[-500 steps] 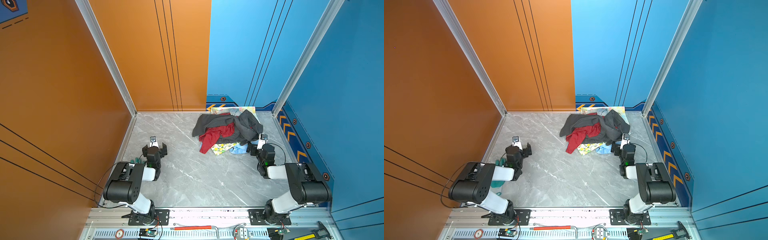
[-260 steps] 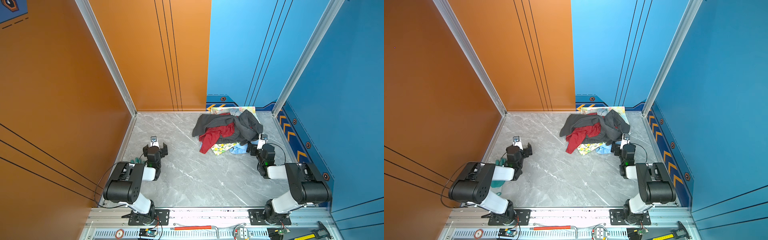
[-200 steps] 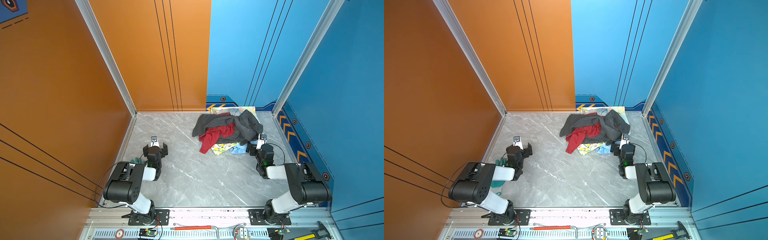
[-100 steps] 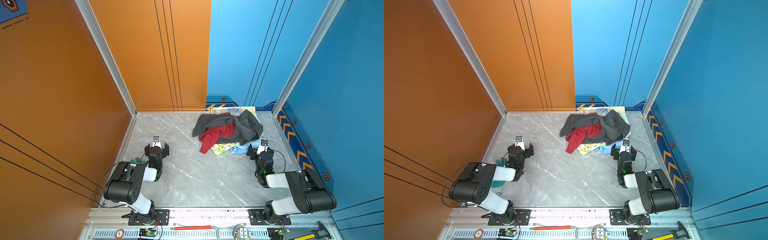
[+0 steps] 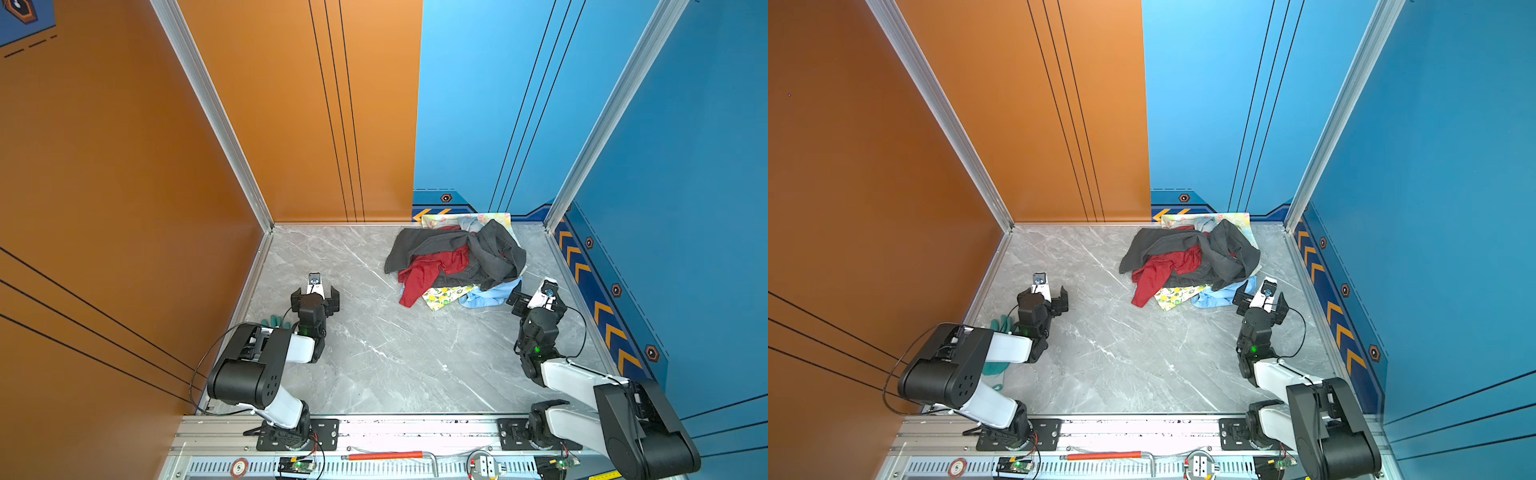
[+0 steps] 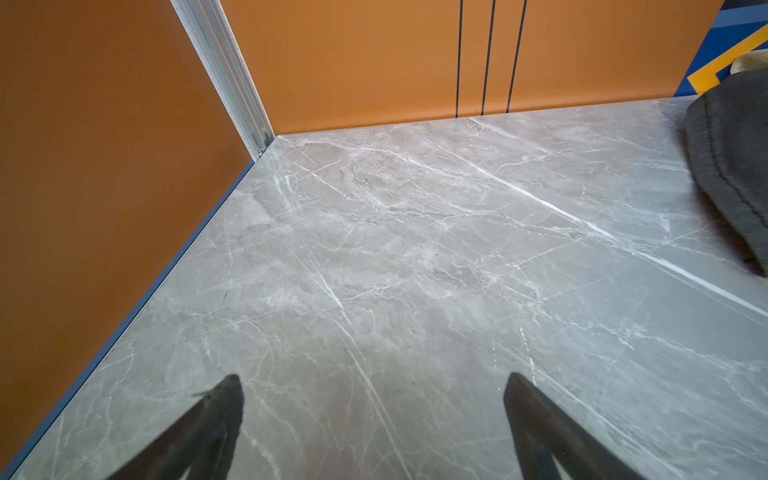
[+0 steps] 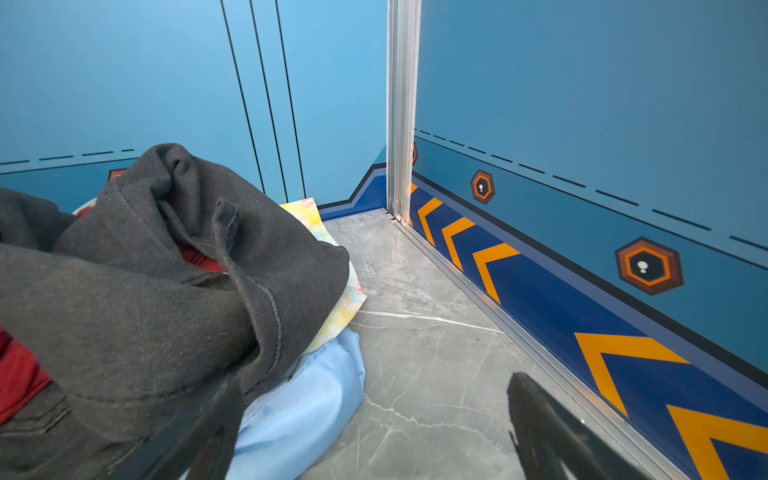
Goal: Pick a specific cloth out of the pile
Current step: 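Reach both grippers toward the clothes pile, right gripper onto the grey jacket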
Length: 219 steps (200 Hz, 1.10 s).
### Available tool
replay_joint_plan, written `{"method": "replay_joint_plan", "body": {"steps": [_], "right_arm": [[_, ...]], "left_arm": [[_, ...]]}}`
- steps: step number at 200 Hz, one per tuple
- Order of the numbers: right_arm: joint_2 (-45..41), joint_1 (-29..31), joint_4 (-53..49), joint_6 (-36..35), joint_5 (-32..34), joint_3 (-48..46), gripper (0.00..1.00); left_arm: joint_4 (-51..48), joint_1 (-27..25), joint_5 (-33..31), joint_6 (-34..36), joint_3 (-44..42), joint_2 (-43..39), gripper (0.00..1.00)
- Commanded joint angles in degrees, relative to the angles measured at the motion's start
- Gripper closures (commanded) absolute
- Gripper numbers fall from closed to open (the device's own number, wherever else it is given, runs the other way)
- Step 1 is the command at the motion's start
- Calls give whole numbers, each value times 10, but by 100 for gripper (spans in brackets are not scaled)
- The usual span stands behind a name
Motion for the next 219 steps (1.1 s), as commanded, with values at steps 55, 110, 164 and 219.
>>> {"method": "replay_joint_plan", "body": {"steps": [55,110,164,219], "right_arm": [[-9,-9,-58,34,27,11,0],[1,-8,-55,31,60,16,0],[3,-8,-68,49,90,23,0],[8,1,-110,58,123,43,0]], "left_arm": [[-25,-1,34,17,2,-31,2],[-165,-59,4,75,55,-86,2],[-321,-111,-7,42,141,-157,1],[-509,-147,106,-65,257,-192,2]]}}
